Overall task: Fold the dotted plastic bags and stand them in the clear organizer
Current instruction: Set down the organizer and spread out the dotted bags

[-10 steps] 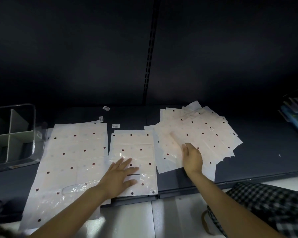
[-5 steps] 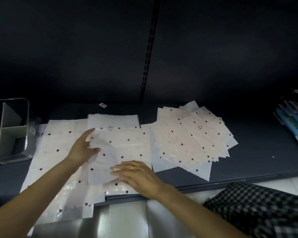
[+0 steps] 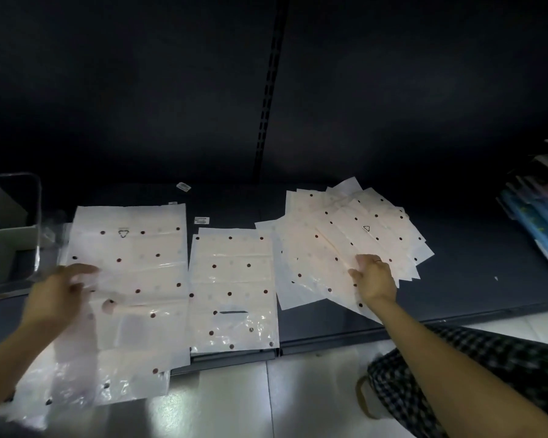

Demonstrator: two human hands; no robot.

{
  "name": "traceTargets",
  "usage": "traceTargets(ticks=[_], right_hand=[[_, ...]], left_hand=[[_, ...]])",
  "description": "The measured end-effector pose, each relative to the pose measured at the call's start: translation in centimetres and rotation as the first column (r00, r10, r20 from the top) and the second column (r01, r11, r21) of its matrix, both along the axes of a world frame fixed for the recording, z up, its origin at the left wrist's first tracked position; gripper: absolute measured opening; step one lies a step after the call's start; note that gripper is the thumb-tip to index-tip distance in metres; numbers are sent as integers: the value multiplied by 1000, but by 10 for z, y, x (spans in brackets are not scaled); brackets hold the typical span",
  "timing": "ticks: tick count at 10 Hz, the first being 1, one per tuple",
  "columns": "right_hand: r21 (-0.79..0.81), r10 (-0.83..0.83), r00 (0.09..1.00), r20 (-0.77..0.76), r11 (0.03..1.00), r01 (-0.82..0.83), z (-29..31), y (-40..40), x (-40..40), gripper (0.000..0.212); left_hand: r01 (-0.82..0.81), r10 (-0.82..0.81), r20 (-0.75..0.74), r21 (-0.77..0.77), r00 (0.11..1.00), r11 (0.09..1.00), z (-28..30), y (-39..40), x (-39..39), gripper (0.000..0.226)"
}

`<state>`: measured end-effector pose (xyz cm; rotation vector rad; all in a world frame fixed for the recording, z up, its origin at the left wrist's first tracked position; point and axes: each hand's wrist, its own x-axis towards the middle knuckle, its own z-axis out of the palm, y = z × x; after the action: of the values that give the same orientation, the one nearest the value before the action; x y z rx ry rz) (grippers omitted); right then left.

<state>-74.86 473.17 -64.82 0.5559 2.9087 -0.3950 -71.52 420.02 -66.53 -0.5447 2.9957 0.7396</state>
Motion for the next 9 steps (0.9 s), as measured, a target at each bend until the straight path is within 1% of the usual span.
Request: traceTargets(ticks=[1, 2, 3, 4, 5, 6, 7, 8, 9], right_hand=[[35, -21, 996, -81, 999, 24, 4, 1, -1, 20], [45, -50, 989, -137, 997, 57, 7, -3, -2, 22], [-46, -68, 971, -227, 997, 59, 15, -24, -2, 24], [-255, -69, 960, -273, 967, -3, 26, -67, -6, 24], [-741, -290, 954, -78, 657, 139, 39, -122, -7, 12], [-915, -280, 933, 227, 266, 303, 52, -170, -3, 6], [-929, -196, 909, 369, -48, 367, 61, -196, 5, 3], [-916, -94, 925, 368, -206, 344, 62, -198, 7, 12], [-973, -154, 966, 208, 63, 220, 53, -178, -2, 23]], left_hand=[[-21, 26, 90, -51, 996, 998, -16, -9, 1, 27], [115, -84, 149, -213, 985, 970, -4, -2, 9, 34], [65, -46, 64, -349, 997, 935, 25, 26, 17, 42], [205, -243, -110, -272, 964, 940, 37, 58, 14, 44], [400, -398, -43, 145, 916, 905, 51, 103, 12, 59], [374, -518, 89, 591, 851, 715, 57, 152, 15, 82], [308, -492, 88, 681, 866, 665, 54, 183, 17, 71], [185, -254, 16, 641, 967, 745, 52, 192, 12, 45], [60, -101, 32, 614, 994, 787, 48, 183, 0, 38]])
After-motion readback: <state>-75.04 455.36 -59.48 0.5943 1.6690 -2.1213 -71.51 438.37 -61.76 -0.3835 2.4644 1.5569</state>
